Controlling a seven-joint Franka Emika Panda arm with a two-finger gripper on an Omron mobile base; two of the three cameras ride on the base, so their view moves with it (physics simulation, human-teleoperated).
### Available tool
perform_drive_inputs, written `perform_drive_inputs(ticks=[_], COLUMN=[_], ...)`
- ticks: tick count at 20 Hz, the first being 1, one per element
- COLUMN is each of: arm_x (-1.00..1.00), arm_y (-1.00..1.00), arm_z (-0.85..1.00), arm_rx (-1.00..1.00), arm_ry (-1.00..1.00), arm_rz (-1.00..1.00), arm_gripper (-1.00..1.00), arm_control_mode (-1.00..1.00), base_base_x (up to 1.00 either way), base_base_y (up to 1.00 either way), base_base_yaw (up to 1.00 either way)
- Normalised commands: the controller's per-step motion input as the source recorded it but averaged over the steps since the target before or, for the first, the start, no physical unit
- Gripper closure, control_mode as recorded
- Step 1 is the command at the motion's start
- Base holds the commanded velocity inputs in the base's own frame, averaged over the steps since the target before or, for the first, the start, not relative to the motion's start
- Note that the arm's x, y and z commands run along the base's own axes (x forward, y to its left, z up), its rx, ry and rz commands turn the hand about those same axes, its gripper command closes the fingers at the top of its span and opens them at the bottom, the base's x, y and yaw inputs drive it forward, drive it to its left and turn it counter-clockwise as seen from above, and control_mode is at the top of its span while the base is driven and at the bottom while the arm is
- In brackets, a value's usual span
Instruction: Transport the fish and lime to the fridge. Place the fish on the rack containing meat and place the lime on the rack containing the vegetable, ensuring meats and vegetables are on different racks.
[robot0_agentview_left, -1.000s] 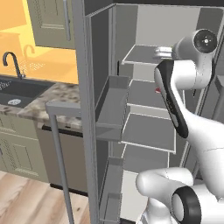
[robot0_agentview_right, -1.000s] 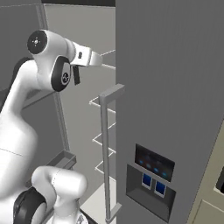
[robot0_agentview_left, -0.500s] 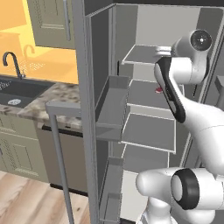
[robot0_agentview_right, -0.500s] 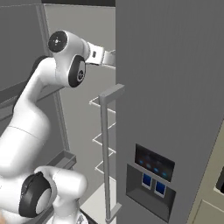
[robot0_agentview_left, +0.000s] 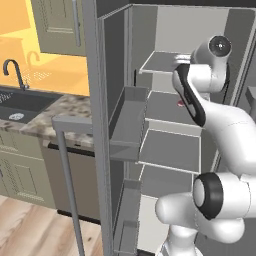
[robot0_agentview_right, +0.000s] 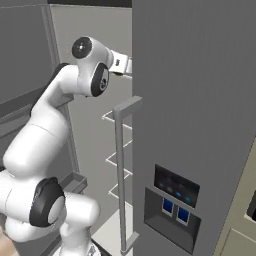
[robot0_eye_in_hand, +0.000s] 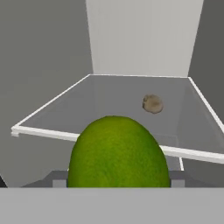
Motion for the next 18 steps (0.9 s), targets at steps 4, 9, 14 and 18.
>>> perform_drive_inputs(ticks=[4, 9, 14, 18], arm_x=[0.42, 0.42, 0.49, 0.51], arm_y=[-0.03, -0.07, -0.14, -0.19], arm_z=[-0.13, -0.13, -0.12, -0.15], arm_rx=[0.00, 0.00, 0.00, 0.00], arm_ry=[0.03, 0.00, 0.00, 0.00], arm_rz=[0.00, 0.00, 0.00, 0.00], arm_gripper=[1.00, 1.00, 1.00, 1.00], arm_control_mode=[-1.00, -1.00, -1.00, -1.00], base_base_x=[0.00, 0.00, 0.00, 0.00], base_base_y=[0.00, 0.00, 0.00, 0.00], base_base_yaw=[0.00, 0.00, 0.00, 0.00])
